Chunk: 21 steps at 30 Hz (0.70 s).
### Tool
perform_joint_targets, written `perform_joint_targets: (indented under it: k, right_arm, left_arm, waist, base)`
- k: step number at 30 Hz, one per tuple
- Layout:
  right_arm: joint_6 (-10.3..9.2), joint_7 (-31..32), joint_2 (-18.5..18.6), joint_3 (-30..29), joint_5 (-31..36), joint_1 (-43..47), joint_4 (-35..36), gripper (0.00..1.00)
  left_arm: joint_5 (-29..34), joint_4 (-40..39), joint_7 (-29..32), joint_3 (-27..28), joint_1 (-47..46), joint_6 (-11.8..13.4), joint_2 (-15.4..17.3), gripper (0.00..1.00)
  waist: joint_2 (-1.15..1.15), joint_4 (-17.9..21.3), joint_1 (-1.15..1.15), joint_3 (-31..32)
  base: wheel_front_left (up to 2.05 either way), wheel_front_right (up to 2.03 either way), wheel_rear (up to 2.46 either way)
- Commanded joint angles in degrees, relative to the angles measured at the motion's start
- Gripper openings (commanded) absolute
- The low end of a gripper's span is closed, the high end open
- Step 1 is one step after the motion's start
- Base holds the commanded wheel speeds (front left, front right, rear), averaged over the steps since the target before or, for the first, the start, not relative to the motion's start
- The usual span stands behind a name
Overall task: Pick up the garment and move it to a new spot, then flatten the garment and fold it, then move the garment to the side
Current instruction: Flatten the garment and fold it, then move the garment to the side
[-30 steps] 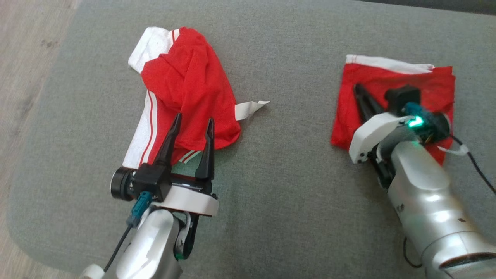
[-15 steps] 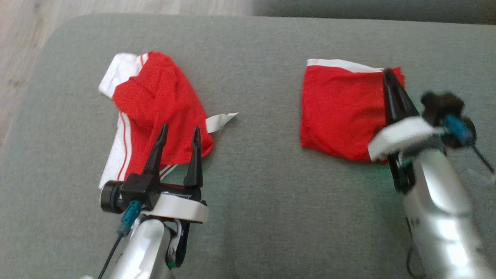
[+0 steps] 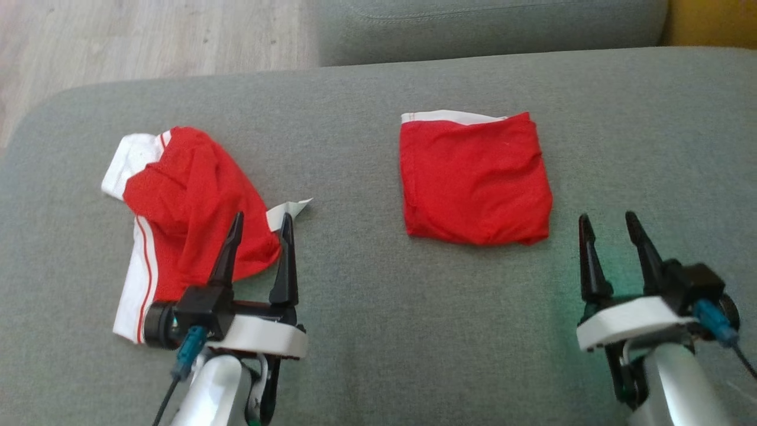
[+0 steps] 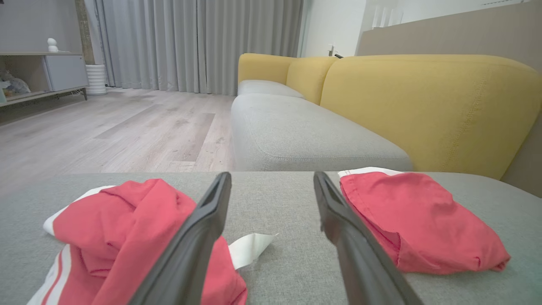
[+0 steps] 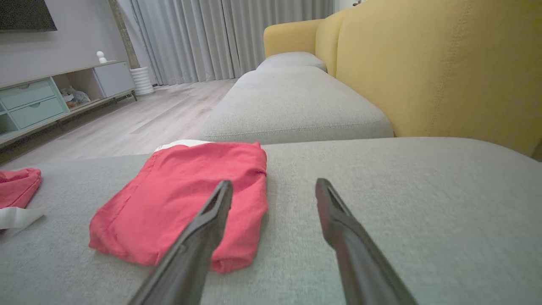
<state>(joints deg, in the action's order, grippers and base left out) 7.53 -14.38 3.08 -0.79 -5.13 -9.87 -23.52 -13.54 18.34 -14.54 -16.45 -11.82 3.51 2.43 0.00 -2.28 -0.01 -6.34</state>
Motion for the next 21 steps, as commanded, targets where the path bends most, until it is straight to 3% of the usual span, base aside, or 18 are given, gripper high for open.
perform_joint_targets:
  k: [1,13,21]
  right_arm:
    - [-0.04,-0.6,-0.2,1.5,-0.2,-1.2,2.1,1.0]
    - [-0.04,-0.2,-0.2,0.3,0.2,-3.3,3.6,1.0]
    - [-0.04,7.8,-0.2,-1.7,-1.1,-13.6,-1.8,1.0]
  left_arm:
    - [0.6,-1.6,-0.5,2.1,-1.1,-0.1,0.4,1.0]
    - [1.6,-1.2,-0.5,1.1,-2.7,-1.0,0.4,1.0]
    - [1.7,-0.6,-0.5,0.3,-5.4,-1.3,0.4,1.0]
  waist:
    - [0.0,0.2,0.01,0.2]
    - [0.0,-1.2,0.01,-2.4]
    - [0.0,-5.4,0.01,-7.6]
  base:
    - [0.0,0.0,0.0]
    - [0.0,0.0,0.0]
    - [0.0,0.0,0.0]
